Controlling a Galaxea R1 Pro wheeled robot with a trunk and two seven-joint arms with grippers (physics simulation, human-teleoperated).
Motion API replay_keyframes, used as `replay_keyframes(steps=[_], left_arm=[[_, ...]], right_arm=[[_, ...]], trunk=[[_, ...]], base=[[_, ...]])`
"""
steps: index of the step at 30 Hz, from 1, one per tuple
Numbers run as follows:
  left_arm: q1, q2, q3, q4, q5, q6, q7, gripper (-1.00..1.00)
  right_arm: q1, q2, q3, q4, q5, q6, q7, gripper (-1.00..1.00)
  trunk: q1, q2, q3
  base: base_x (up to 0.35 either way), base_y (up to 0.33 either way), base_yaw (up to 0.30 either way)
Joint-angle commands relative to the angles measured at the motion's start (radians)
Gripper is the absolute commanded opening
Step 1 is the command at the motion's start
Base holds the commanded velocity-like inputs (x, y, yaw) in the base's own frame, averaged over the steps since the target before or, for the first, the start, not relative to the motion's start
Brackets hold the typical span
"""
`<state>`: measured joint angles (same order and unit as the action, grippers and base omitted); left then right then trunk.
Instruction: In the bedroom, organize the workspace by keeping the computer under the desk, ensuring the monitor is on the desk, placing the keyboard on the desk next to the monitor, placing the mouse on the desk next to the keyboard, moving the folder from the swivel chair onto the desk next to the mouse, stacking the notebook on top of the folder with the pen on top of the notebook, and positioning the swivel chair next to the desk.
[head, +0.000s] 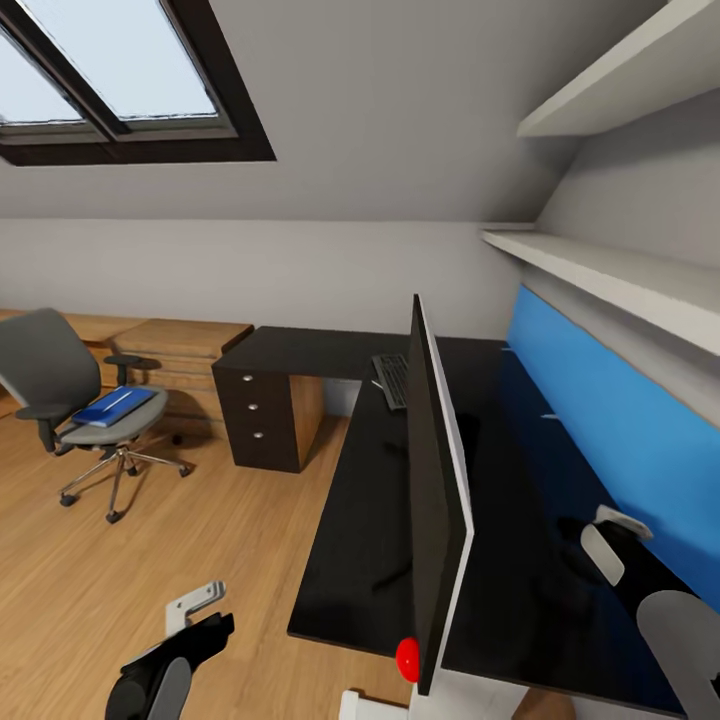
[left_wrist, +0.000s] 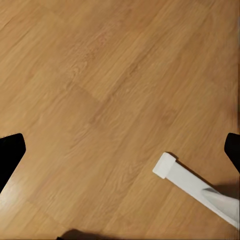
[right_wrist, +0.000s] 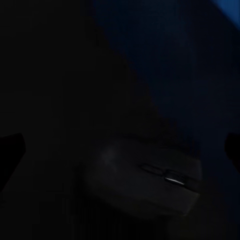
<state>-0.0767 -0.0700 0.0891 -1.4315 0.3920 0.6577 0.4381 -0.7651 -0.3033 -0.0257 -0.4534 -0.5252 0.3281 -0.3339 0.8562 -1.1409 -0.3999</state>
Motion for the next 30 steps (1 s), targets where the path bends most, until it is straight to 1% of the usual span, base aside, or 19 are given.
replay_keyframes(steps=[1,3,7,11,12,13,15,17,23,25,27,30], left_arm=[[-0.001,-0.001,0.002,-0.001,0.013,0.002,0.008,1.00],[-0.002,0.000,0.004,0.000,0.020,0.001,0.009,1.00],[-0.002,0.002,0.005,0.000,0.023,-0.001,0.011,1.00],[-0.002,0.003,0.006,-0.001,0.024,-0.010,0.012,1.00],[-0.002,0.004,0.006,-0.001,0.024,-0.034,0.011,1.00],[-0.002,0.004,0.006,-0.001,0.023,-0.046,0.009,1.00],[-0.002,0.004,0.006,-0.001,0.023,-0.057,0.008,1.00],[-0.002,0.004,0.006,0.000,0.023,-0.067,0.006,1.00],[-0.002,0.004,0.006,0.000,0.024,-0.070,0.006,1.00],[-0.002,0.004,0.006,-0.001,0.024,-0.070,0.006,1.00],[-0.002,0.004,0.006,-0.001,0.024,-0.070,0.006,1.00],[-0.002,0.004,0.006,-0.001,0.024,-0.070,0.007,1.00]], right_arm=[[0.000,0.000,0.000,-0.002,-0.007,0.005,-0.005,1.00],[0.000,-0.001,0.000,-0.001,-0.007,0.007,-0.005,1.00],[0.000,-0.003,0.000,0.000,-0.007,0.008,-0.005,1.00],[0.000,-0.013,-0.001,0.002,-0.009,0.010,-0.004,1.00],[0.000,-0.021,-0.008,0.002,-0.010,0.011,-0.004,1.00],[0.000,-0.023,-0.014,0.002,-0.010,0.011,-0.004,1.00],[0.000,-0.025,-0.022,0.002,-0.010,0.012,-0.004,1.00],[0.000,-0.026,-0.030,0.002,-0.010,0.012,-0.004,1.00],[0.000,-0.026,-0.032,0.002,-0.010,0.014,-0.004,1.00],[0.000,-0.026,-0.032,0.002,-0.010,0.027,-0.004,1.00],[0.000,-0.028,-0.032,0.002,-0.010,0.070,-0.002,1.00],[0.000,-0.030,-0.033,0.001,-0.010,0.083,-0.001,1.00]], trunk=[[0.004,-0.008,-0.004],[0.012,-0.022,-0.011],[0.012,-0.022,-0.011],[0.027,-0.050,-0.023],[0.027,-0.050,-0.023],[0.027,-0.050,-0.023],[0.027,-0.050,-0.023],[0.027,-0.050,-0.023],[0.027,-0.050,-0.023],[0.027,-0.050,-0.023],[0.027,-0.050,-0.023],[0.027,-0.050,-0.023]], base=[[0.000,0.000,0.000],[0.000,0.000,0.000],[0.000,0.000,0.000],[0.000,0.000,0.000],[0.000,0.000,0.000],[0.000,0.000,0.000],[0.000,0.000,0.000],[0.000,0.000,0.000],[0.000,0.000,0.000],[0.000,0.000,0.000],[0.000,0.000,0.000],[0.000,0.000,0.000]])
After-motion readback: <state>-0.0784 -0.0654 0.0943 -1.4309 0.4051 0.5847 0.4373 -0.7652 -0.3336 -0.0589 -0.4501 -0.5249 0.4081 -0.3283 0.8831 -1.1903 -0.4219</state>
